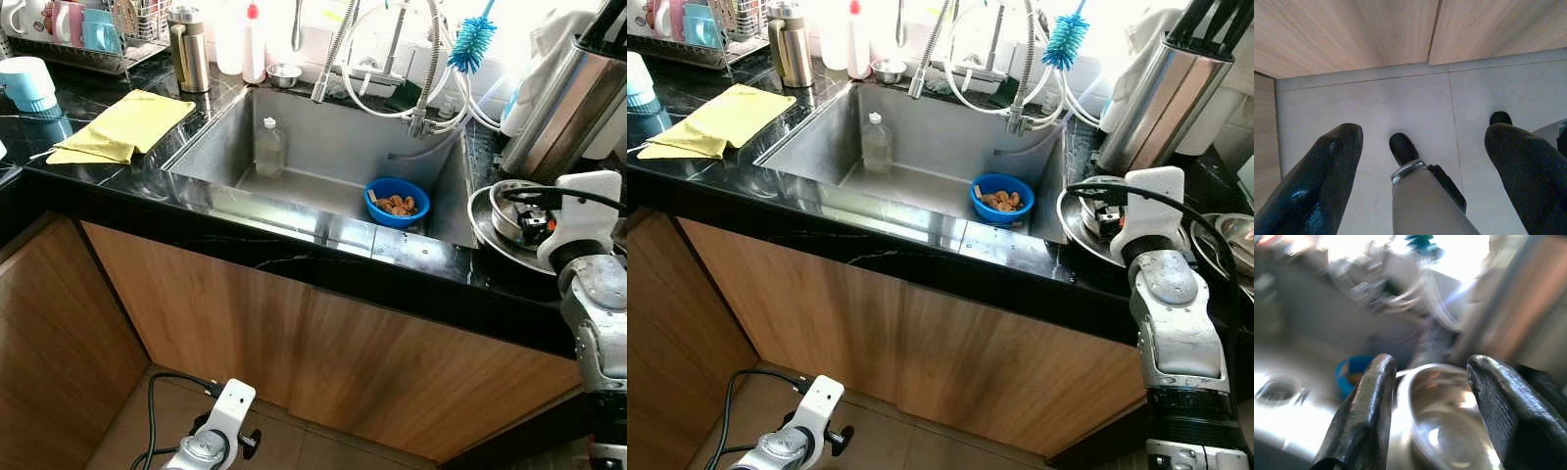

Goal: Kitchen organization

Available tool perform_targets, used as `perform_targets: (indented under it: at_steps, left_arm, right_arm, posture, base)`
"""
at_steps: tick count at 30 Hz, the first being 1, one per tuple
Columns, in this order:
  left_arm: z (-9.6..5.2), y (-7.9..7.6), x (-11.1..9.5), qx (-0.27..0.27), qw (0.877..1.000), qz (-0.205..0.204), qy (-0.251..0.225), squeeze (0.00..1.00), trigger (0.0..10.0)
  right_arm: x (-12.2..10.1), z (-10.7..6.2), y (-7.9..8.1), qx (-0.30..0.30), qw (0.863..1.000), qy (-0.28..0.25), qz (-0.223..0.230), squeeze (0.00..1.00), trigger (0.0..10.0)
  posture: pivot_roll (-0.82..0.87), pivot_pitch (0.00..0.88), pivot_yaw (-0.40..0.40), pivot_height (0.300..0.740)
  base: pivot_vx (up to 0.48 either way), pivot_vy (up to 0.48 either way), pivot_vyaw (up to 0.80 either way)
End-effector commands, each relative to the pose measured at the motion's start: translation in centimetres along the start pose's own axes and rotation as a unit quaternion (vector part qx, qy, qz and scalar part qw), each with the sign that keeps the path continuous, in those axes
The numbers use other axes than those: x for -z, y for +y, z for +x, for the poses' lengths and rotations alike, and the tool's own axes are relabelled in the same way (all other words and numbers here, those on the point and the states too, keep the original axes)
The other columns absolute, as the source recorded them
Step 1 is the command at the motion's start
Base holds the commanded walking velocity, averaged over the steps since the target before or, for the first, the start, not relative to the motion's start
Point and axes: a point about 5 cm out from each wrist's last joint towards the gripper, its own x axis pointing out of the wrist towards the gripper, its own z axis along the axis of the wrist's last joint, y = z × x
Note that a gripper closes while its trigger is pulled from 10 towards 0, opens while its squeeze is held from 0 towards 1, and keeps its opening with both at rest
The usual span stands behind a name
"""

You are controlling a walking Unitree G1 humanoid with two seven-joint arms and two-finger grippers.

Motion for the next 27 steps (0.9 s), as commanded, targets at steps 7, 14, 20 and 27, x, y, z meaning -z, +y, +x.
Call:
perform_targets:
  at_steps: [7,14,20,27]
  left_arm:
    - [0.1,-0.5,-0.1,0.007,1.000,-0.006,0.003,0.00,10.0]
    - [0.0,-0.1,-0.1,0.007,1.000,-0.007,0.000,0.00,10.0]
    - [0.0,0.0,0.0,0.006,1.000,-0.007,0.001,0.00,10.0]
    - [-0.1,0.3,0.4,0.004,1.000,-0.008,0.006,0.00,10.0]
  right_arm:
    - [0.3,0.3,-1.5,-0.003,1.000,0.030,-0.009,0.00,10.0]
    - [0.5,0.5,-2.1,-0.007,0.999,0.045,-0.015,0.00,10.0]
    - [1.1,0.7,-2.0,-0.019,0.998,0.061,-0.015,0.00,10.0]
    - [1.5,0.7,-2.5,-0.002,0.997,0.074,-0.015,0.00,10.0]
  posture:
    - [0.13,0.068,-0.125,0.740]
    - [0.13,0.070,-0.124,0.740]
    - [0.13,0.070,-0.123,0.740]
    - [0.13,0.070,-0.124,0.740]
  base:
    - [0.000,0.000,0.00]
    - [0.000,0.000,0.00]
    - [0.000,0.000,0.00]
    - [0.000,0.000,0.00]
